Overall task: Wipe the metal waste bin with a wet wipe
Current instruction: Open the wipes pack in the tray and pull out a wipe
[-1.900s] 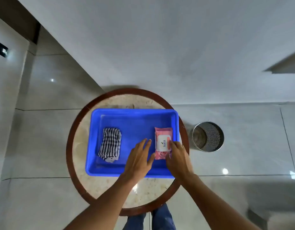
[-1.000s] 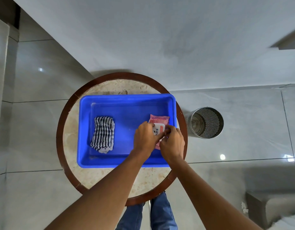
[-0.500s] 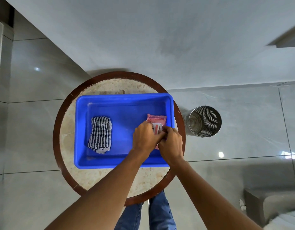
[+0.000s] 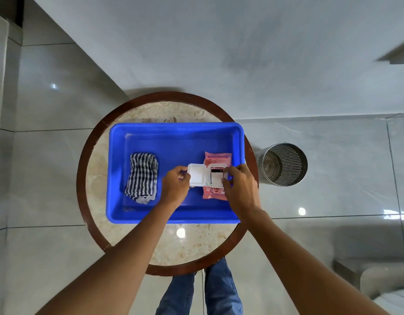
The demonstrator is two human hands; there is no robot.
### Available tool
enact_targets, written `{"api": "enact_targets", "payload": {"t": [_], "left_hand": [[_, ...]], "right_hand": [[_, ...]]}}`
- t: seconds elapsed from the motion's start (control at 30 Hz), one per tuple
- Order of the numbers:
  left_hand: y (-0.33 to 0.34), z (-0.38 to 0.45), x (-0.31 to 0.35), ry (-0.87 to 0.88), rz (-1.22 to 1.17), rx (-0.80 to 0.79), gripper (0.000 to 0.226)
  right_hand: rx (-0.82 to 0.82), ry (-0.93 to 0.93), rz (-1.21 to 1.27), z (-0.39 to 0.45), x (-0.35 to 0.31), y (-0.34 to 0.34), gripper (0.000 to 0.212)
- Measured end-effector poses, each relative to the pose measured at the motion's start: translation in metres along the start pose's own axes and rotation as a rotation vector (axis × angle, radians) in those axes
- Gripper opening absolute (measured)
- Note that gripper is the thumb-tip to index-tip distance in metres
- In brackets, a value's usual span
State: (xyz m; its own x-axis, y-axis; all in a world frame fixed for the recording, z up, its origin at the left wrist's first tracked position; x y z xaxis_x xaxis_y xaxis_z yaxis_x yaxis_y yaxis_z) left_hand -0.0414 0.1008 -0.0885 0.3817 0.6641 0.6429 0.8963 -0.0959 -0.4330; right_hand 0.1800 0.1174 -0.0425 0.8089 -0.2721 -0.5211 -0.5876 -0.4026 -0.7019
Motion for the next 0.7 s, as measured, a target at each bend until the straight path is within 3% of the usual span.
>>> {"api": "enact_targets", "payload": {"t": [0.13,0.27,0.4,0.53,0.7], "left_hand": [[-0.002,-0.002,0.004,0.047,0.056,0.011,0.023],[-0.006,-0.007,0.015,0.108,0.158,0.046,0.027],[-0.009,-0.019,0.044,0.317,0.387,0.126,0.028],[0.017,-0.02,0.058,0.448,0.616,-0.04,0.027],[0.033,-0.023,0.054,0.413,0.489,-0.101,0.021]], "right_hand": [[-0.003,-0.055,-0.148,0.002,-0.005,0.003,0.038],[0.025,-0.02,-0.08,0.008,-0.004,0.0,0.028],[0.018,-0.028,-0.01,0.011,-0.006,-0.003,0.017],[-0.062,-0.109,-0.033,0.005,-0.01,0.001,0.019],[-0.099,-0.186,-0.068,-0.004,-0.006,0.004,0.028]]}}
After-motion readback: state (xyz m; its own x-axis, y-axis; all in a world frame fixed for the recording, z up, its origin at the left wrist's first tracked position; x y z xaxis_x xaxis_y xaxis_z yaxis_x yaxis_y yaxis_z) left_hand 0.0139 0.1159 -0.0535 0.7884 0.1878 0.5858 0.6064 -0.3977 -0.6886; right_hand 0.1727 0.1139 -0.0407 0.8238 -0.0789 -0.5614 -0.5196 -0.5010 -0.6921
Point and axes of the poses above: each hand's wrist, its own z-axis towards the middle knuckle, its own y-axis out of the palm, x = y × z, the point moved 9 cm from there along z, towards the middle knuckle, and after that the axes turned 3 degrees about -x, right-handed, at the moved point
